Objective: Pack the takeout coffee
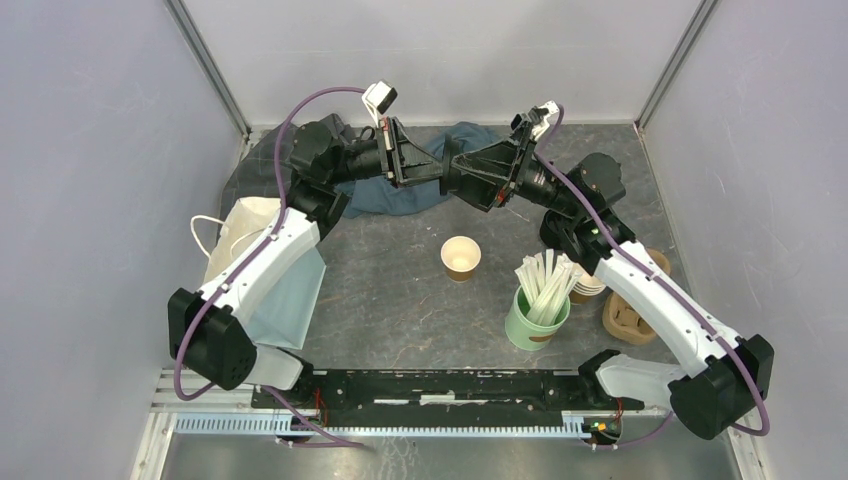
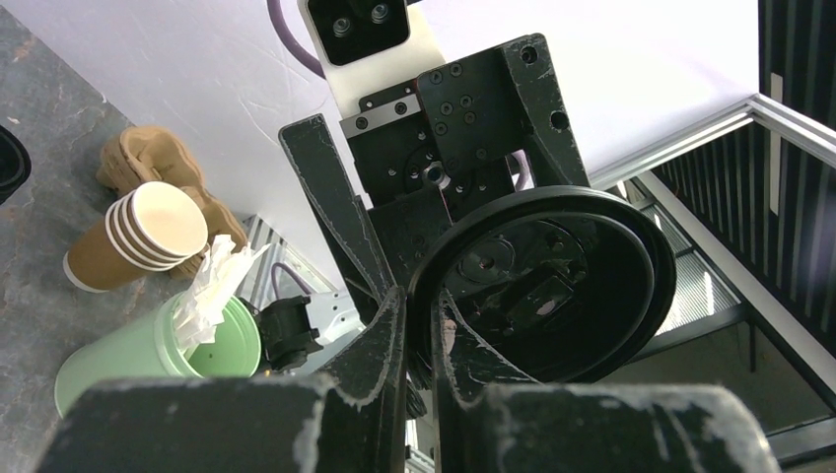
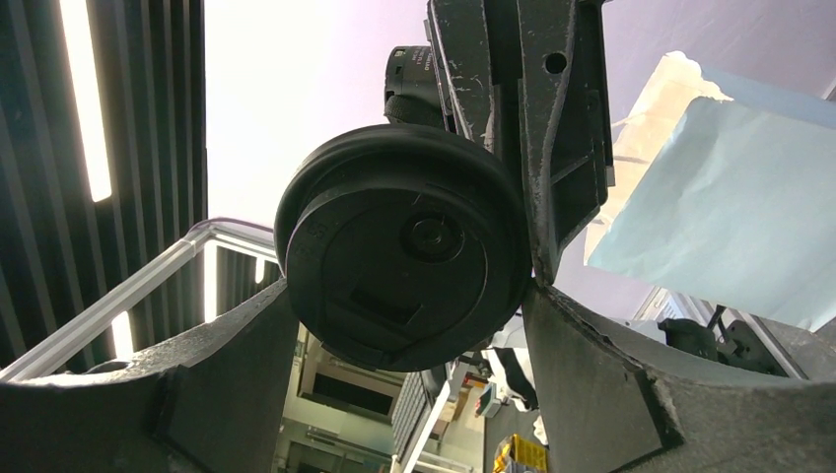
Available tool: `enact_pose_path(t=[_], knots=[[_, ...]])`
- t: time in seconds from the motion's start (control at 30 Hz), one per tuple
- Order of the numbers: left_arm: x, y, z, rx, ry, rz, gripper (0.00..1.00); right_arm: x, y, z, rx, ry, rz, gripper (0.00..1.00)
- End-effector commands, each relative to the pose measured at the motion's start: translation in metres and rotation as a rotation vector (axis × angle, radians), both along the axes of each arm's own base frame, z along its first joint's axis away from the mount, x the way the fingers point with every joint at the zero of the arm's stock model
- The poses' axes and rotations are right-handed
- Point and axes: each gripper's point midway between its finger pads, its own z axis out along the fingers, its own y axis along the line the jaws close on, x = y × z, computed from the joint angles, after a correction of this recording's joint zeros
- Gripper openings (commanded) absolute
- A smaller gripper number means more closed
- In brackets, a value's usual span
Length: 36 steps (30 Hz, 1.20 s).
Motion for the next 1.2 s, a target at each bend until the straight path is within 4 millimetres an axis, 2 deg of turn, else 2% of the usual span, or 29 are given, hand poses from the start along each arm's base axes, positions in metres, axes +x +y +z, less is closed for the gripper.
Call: enact_pose_path(t=[0.0,0.1,0.23,0.33,0.43,0.5,0.57,0.63,0.8,0.93,1.0,1.17], knots=[[-0.011,0.004,0.011,0.004,-0.114,-0.015,0.15,-0.010,-0.007,0.021,0.059,-0.070,-0.003,0.77],[-0.006,0.008,0.008,0.019,-0.116,0.015,0.39,-0.012,-0.007,0.016,0.046,-0.074,0.000,0.75],[0.008,0.022,-0.007,0.082,-0.110,0.115,0.58,-0.008,-0.011,-0.001,-0.023,-0.089,-0.026,0.71],[0.016,0.040,-0.025,0.136,-0.075,0.198,0.69,0.000,-0.019,-0.025,-0.106,-0.083,-0.066,0.71],[0.029,0.062,-0.054,0.252,-0.027,0.327,0.79,0.017,-0.033,-0.070,-0.284,-0.090,-0.128,0.71],[0.036,0.075,-0.073,0.341,-0.011,0.397,0.82,0.032,-0.045,-0.107,-0.464,-0.122,-0.184,0.72],[0.042,0.083,-0.084,0.407,-0.017,0.446,0.83,0.047,-0.057,-0.146,-0.680,-0.156,-0.219,0.72],[0.050,0.090,-0.092,0.462,-0.030,0.488,0.83,0.055,-0.069,-0.175,-0.849,-0.200,-0.213,0.72],[0.067,0.090,-0.126,0.554,-0.006,0.487,0.83,0.068,-0.077,-0.215,-1.015,-0.227,-0.192,0.72],[0.069,0.084,-0.150,0.571,0.044,0.431,0.82,0.062,-0.060,-0.249,-1.125,-0.235,-0.094,0.69],[0.071,0.086,-0.159,0.602,0.054,0.435,0.82,0.060,-0.053,-0.259,-1.194,-0.248,-0.074,0.69],[0.072,0.089,-0.175,0.660,0.089,0.425,0.82,0.056,-0.057,-0.276,-1.390,-0.272,-0.047,0.69]])
